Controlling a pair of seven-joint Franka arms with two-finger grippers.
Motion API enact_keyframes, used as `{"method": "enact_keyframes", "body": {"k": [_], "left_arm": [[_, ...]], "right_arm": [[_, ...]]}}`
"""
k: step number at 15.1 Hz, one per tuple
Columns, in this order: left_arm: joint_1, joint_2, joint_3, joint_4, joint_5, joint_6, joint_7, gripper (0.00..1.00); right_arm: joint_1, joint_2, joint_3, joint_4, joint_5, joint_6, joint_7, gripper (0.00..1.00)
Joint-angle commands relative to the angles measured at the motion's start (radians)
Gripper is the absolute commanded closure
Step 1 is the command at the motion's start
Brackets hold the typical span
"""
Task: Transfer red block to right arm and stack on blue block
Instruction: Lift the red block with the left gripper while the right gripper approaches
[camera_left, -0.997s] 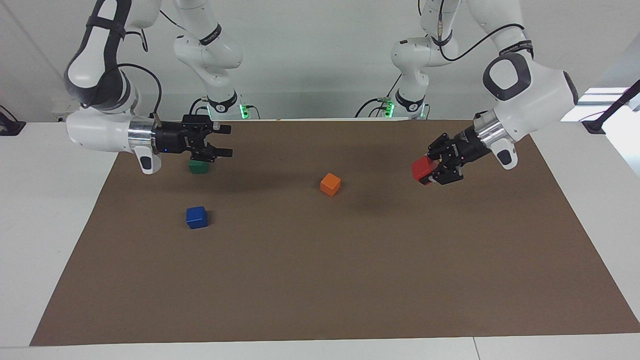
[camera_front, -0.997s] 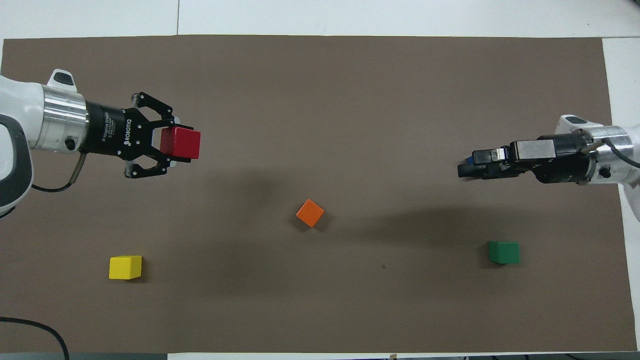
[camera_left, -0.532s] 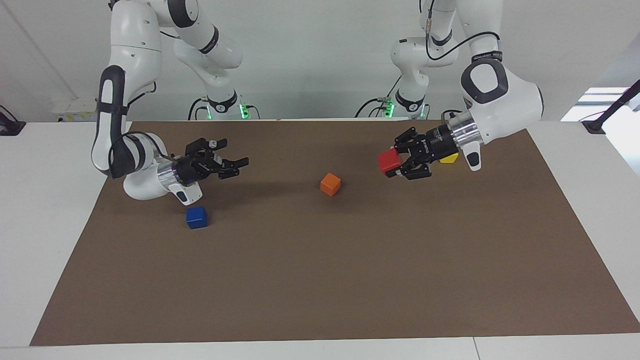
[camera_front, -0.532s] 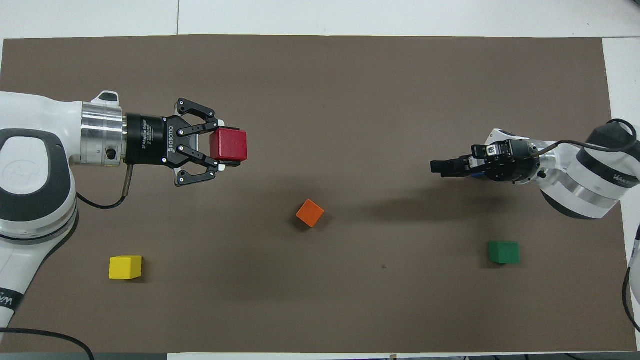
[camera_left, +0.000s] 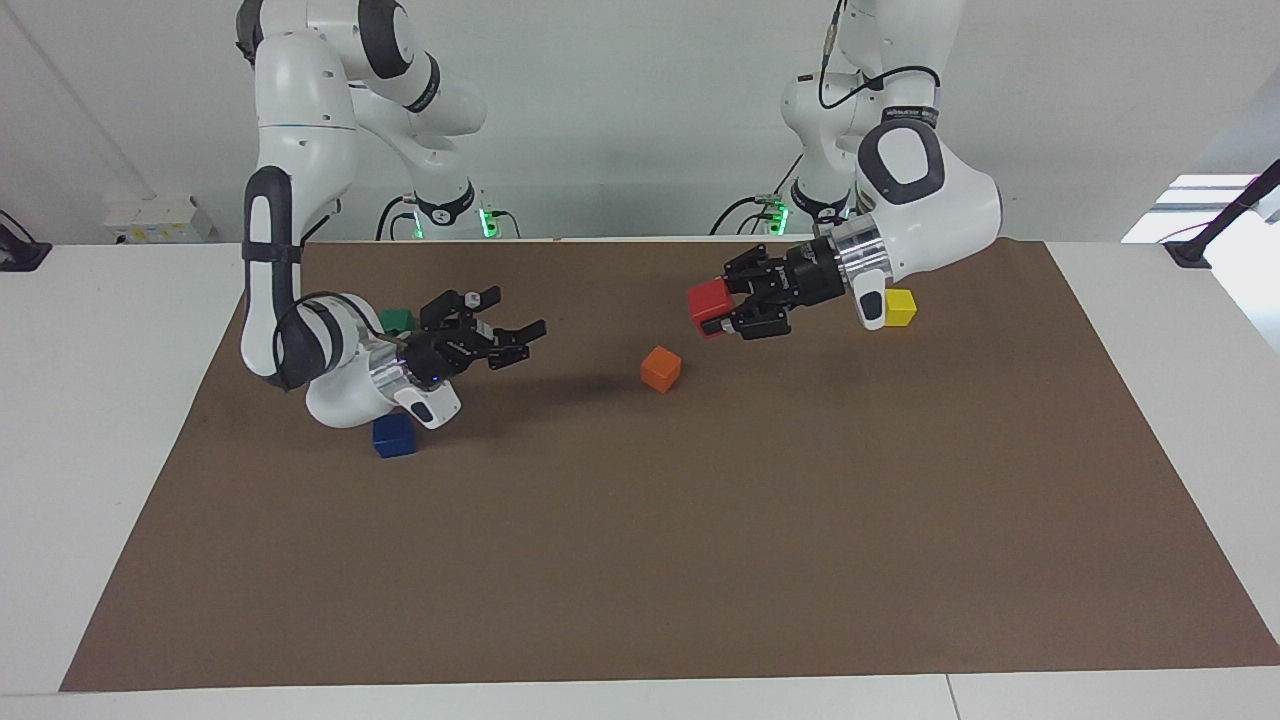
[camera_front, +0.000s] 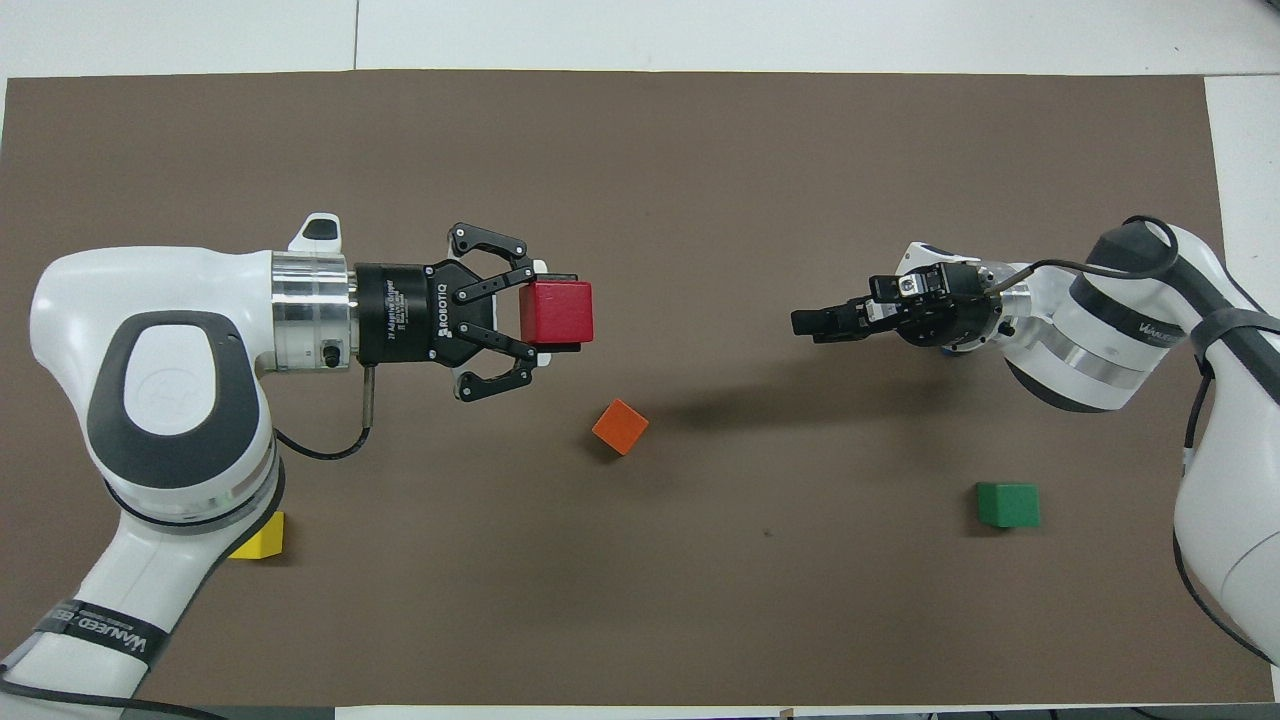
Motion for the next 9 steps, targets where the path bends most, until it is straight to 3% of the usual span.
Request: {"method": "enact_keyframes", "body": {"k": [1, 3, 6, 9], "left_arm": [[-0.061, -0.022, 0.013, -0.045, -0.063, 0.082, 0.027, 1.00], [-0.086, -0.018, 0.012, -0.045, -0.090, 0.105, 0.027, 1.00], [-0.178, -0.010, 0.012, -0.042, -0.210, 0.258, 0.012, 1.00], [-0.197, -0.004, 0.012, -0.034, -0.221, 0.282, -0.040, 1.00]], "right_arm": [[0.023, 0.014, 0.004, 0.011, 0.021, 0.030, -0.041, 0.00], [0.048, 0.014, 0.004, 0.008, 0.024, 0.051, -0.056, 0.00], [0.078, 0.014, 0.004, 0.010, 0.024, 0.137, -0.073, 0.00], [0.127, 0.016, 0.004, 0.011, 0.075, 0.208, -0.088, 0.00]]}}
